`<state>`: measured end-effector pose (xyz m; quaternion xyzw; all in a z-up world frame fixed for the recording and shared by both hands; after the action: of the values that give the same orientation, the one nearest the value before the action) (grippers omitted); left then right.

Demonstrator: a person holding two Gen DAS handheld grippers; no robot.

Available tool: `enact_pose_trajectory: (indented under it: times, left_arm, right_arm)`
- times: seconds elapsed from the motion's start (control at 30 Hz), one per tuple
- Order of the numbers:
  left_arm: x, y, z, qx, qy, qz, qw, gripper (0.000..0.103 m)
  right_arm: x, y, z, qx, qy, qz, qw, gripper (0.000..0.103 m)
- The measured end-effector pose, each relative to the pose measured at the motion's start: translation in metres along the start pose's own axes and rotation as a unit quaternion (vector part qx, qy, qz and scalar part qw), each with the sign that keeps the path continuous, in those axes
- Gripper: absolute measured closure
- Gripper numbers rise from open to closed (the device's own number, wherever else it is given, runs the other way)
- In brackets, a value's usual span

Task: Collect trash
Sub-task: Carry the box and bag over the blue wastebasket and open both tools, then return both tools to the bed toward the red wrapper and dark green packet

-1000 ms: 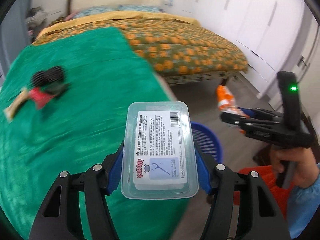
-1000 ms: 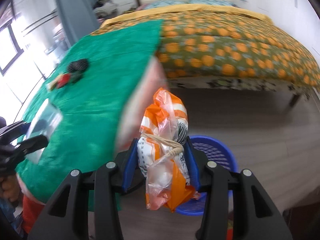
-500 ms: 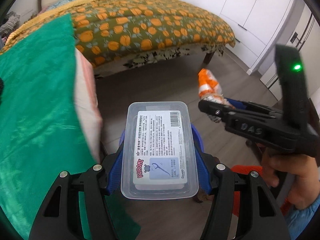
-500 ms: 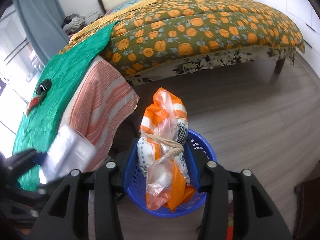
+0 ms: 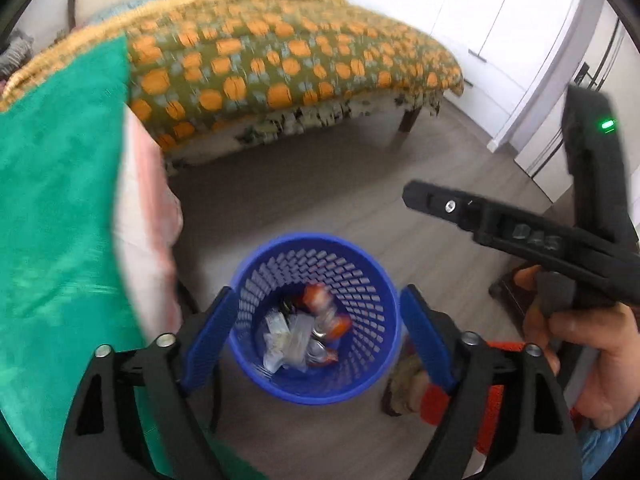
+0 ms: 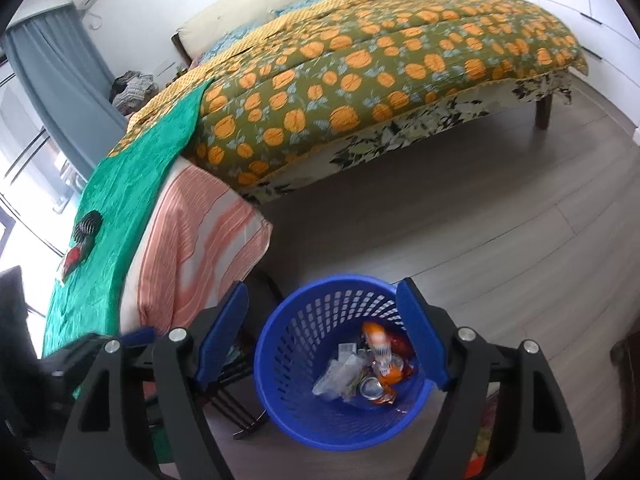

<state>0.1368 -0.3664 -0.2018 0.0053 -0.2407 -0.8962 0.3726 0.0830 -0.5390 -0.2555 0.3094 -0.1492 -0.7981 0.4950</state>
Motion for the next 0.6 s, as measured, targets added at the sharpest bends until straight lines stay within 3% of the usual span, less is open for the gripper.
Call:
enact_pose_trajectory:
  times: [0.13, 0.23, 0.4, 0.6]
  left_arm:
    - [-0.014, -0.014, 0.039, 0.032, 0.000, 0.002, 0.9995, 0.014]
    - [-0.034, -0.034, 0.061, 0.047, 0.021, 0.010, 0.9986, 0.012]
    - [-0.085, -0.074, 0.082, 0.042, 0.088, 0.028, 0.9949, 0.011]
    - [-0.164, -0.119, 0.121, 0.048, 0.133, 0.081, 0.9867, 0.011]
  right_arm:
    - [-0.010, -0.006, 0.001, 0.002, -0.023, 0.020, 1.000, 0.013]
    - [-0.027, -0.015, -0.002, 0.003, -0.049, 0.052, 0.997, 0.012]
    - [-0.076, -0.037, -0.002, 0.025, -0.073, 0.146, 0.986, 0.012]
    - [-0.145, -0.067, -0.005, 0.036, -0.060, 0.225, 0.972, 0.012]
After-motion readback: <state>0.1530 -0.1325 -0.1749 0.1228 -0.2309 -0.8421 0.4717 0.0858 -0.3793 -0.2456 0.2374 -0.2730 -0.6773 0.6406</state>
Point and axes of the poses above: each gripper's, at about its wrist camera, not at the fingertips, and z roughly against the way its jaws point, x to its right, y to its top, the point moved 1 cm from there along -z, roughly the way its jaws point, and after that the axes turned 8 degrees about -x, right-handed, at the moved point
